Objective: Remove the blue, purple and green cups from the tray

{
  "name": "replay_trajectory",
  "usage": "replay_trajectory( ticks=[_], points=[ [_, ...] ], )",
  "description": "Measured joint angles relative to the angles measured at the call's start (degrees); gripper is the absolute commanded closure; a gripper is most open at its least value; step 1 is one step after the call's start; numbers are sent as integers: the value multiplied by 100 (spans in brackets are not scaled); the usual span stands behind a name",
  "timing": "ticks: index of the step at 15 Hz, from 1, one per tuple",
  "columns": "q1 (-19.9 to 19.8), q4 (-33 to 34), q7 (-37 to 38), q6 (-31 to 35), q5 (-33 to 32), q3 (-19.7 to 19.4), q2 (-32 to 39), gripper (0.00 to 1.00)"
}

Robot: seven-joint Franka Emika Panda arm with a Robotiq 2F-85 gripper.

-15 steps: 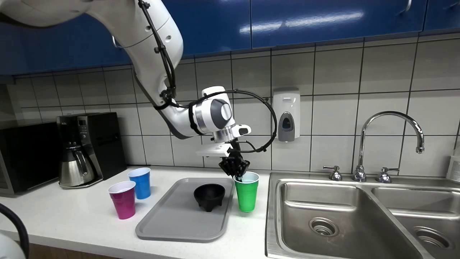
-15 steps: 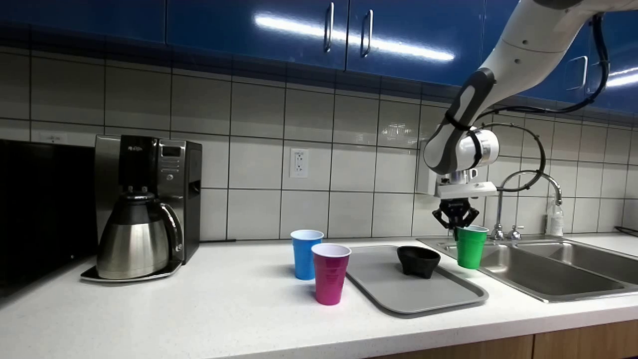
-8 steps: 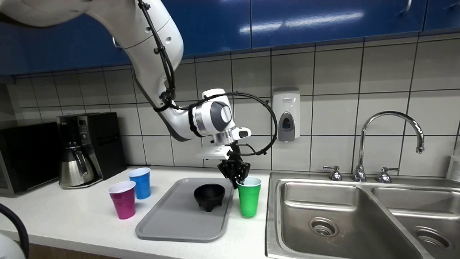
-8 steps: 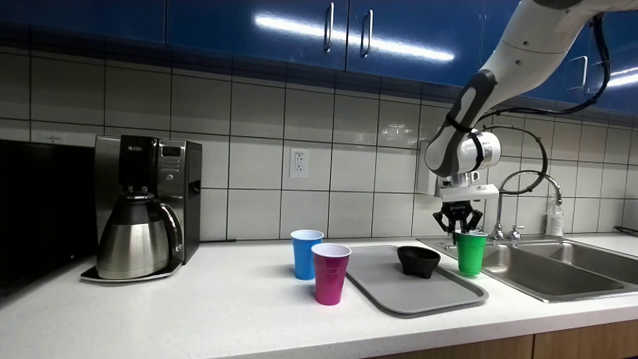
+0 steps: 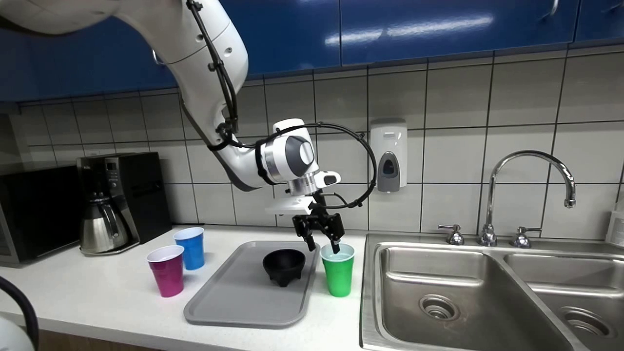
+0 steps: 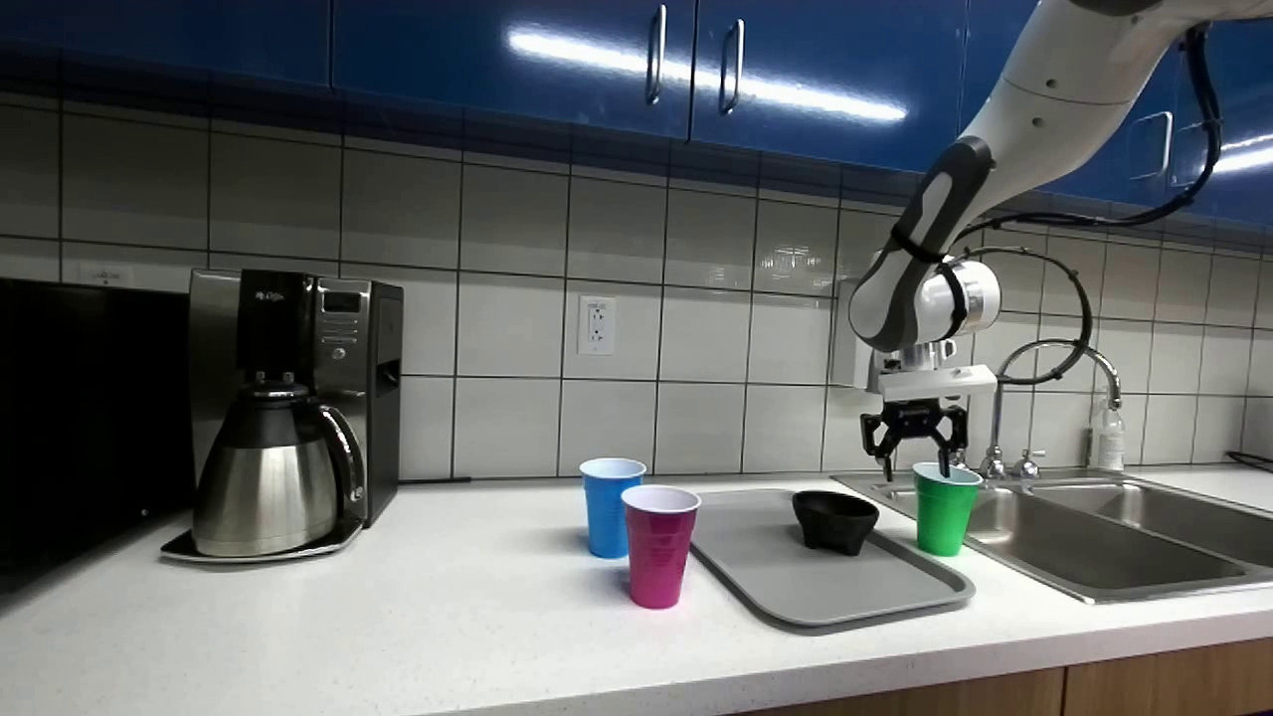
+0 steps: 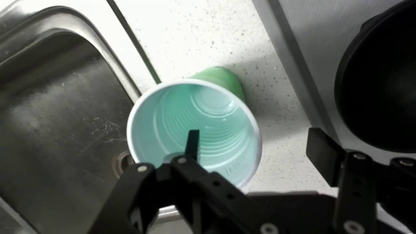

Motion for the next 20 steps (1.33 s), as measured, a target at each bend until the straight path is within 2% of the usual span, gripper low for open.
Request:
replay_trajectory(
  ticks=[12,20],
  points=[
    [11,-239,0,-2,-311,35,-657,0],
    [26,-736,0,-7,-468,371,-1556,0]
  ],
)
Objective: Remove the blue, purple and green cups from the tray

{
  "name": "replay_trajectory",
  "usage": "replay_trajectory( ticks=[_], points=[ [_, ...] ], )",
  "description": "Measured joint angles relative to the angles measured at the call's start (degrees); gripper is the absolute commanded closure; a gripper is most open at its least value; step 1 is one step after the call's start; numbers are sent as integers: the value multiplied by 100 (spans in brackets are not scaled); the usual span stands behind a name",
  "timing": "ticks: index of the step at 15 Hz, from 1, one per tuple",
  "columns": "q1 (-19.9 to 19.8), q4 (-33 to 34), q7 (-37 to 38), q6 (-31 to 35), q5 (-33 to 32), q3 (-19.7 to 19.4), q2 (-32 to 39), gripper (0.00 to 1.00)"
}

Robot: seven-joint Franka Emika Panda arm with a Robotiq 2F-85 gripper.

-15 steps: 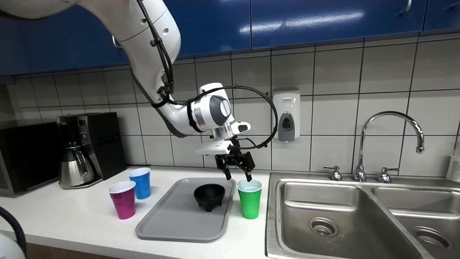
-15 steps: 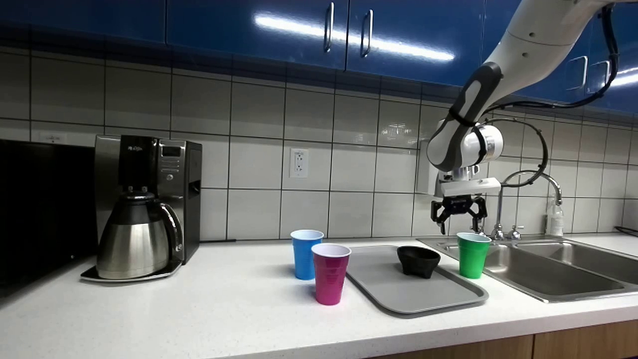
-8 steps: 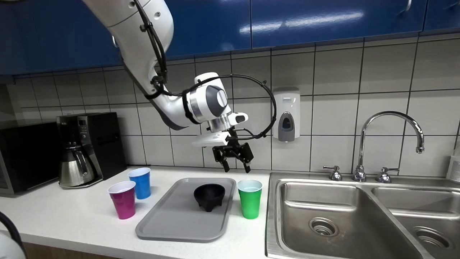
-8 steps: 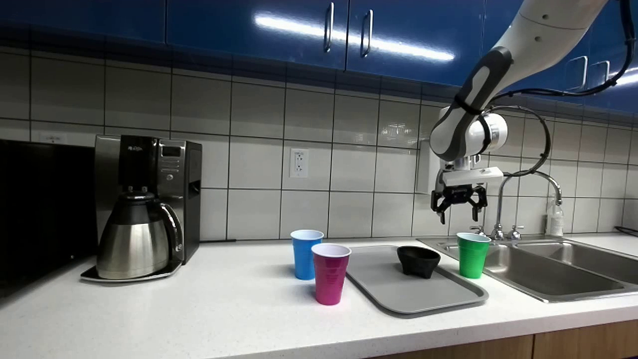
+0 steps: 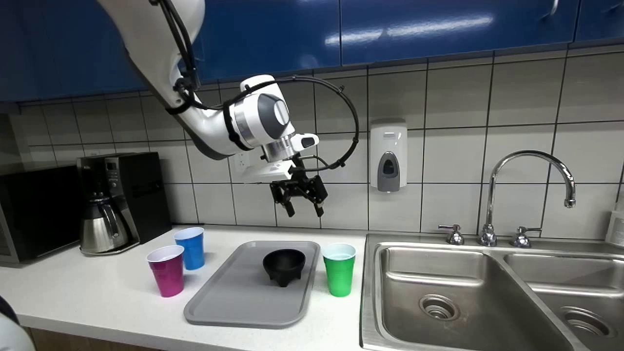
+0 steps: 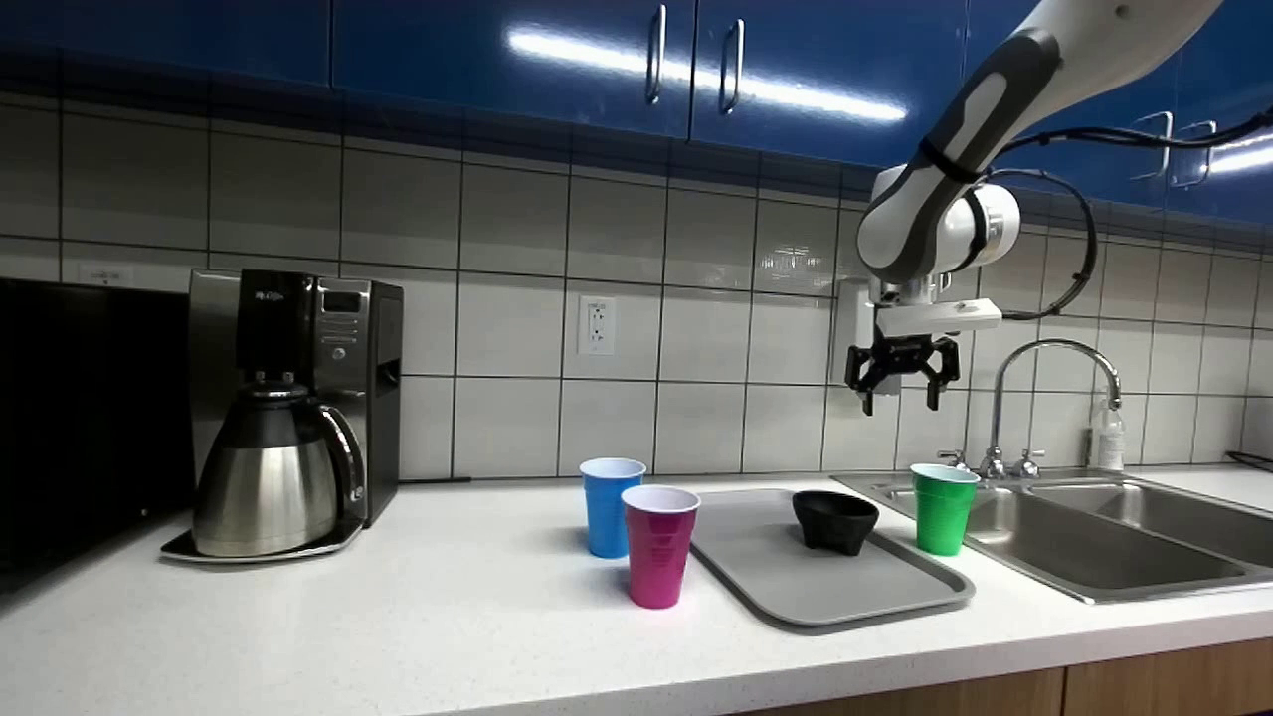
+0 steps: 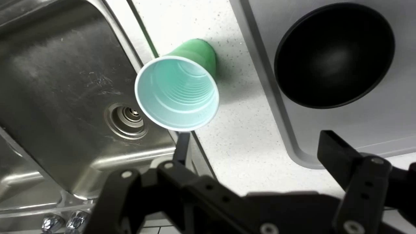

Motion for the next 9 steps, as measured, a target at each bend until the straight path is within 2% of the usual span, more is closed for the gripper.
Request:
replay_trajectory(
  ticks=[9],
  points=[
    [0,-554,0,-54,-6,421,-848,0]
  ],
)
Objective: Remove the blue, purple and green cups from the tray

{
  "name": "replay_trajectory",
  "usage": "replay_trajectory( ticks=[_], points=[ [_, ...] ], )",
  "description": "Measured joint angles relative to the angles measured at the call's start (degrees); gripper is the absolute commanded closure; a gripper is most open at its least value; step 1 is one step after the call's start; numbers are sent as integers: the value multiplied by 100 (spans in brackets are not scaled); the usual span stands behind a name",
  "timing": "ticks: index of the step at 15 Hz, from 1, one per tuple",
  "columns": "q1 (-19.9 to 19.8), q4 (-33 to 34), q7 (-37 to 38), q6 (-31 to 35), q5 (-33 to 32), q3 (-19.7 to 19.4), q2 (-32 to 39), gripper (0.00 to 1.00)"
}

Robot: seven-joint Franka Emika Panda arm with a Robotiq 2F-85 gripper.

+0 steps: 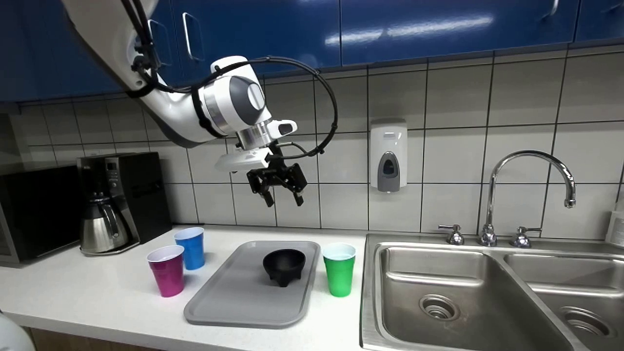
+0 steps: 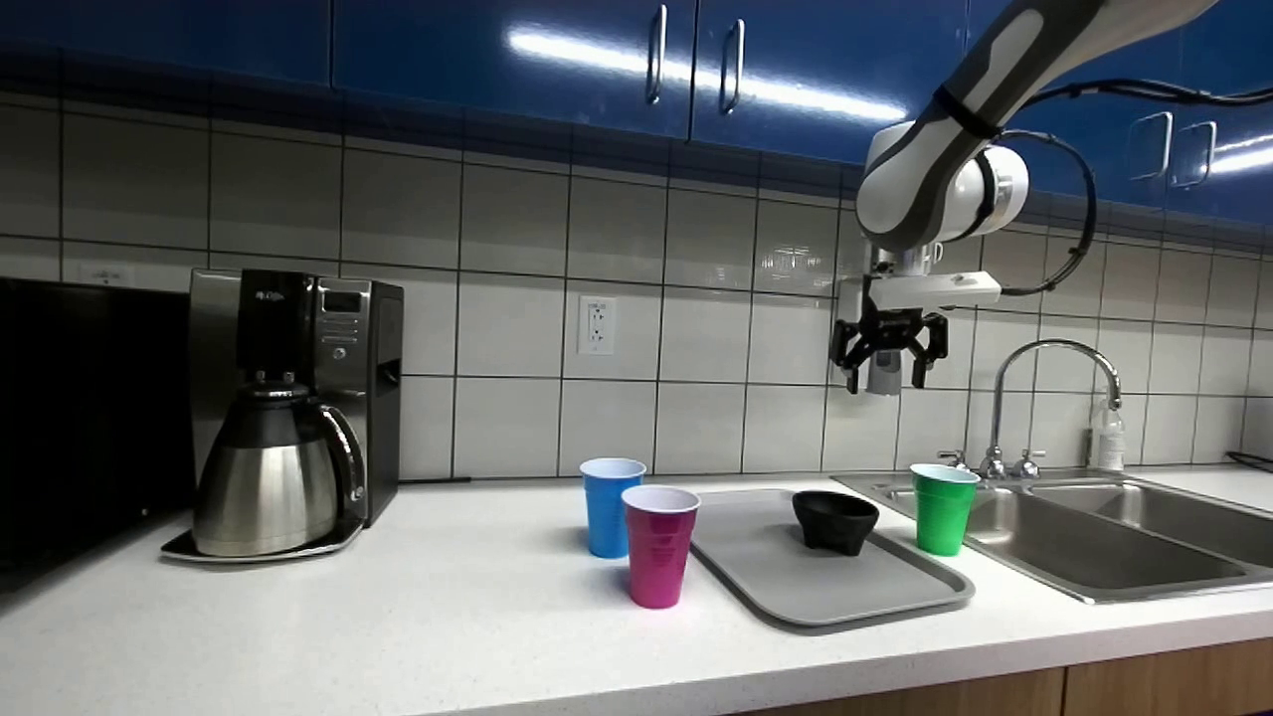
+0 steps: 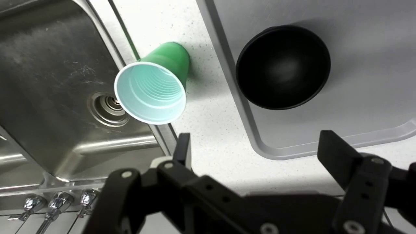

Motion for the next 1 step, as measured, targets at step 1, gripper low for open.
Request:
replay_trajectory(
  ticks=[1],
  points=[
    [0,-13,0,-1,0,0,-13,0]
  ],
)
